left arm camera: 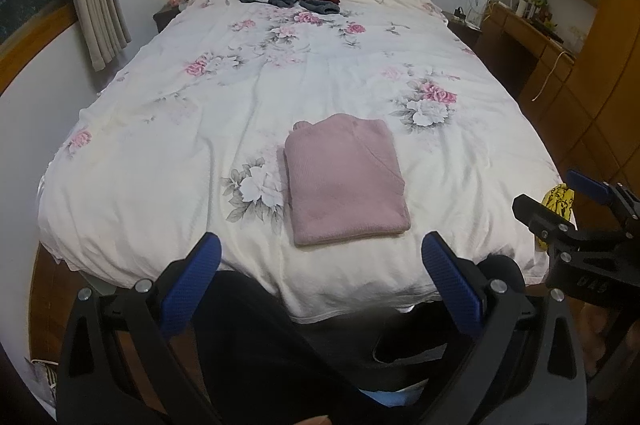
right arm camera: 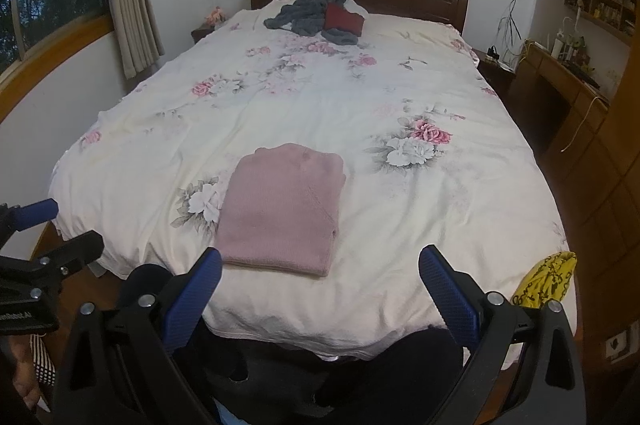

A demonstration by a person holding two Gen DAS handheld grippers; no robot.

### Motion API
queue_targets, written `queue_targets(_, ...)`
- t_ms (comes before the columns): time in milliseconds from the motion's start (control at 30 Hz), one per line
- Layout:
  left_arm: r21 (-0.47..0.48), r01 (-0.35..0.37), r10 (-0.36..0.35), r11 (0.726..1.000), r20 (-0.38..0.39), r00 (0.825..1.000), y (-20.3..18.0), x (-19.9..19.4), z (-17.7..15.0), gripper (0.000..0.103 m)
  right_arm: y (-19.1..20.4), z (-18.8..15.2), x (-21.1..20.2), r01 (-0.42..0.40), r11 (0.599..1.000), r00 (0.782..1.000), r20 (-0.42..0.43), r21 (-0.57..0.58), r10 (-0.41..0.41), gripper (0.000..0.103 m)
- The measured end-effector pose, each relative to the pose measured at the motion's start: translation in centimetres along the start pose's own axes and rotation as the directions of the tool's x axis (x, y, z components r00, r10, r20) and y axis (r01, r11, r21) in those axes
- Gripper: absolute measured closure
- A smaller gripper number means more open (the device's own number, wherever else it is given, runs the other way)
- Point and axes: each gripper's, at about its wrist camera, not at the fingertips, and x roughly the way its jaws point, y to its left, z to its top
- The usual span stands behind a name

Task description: Fold small clothes

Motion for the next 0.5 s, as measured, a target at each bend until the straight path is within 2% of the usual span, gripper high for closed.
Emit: queue_targets(500,0.007,-0.008,0.008,1.0,0.013,1.0,-0.06,-0.11,-0.14,0.003,0.21,-0.15,0.1,-0.002,1.0,1.0,0.001,-0.001,0.002,0.004)
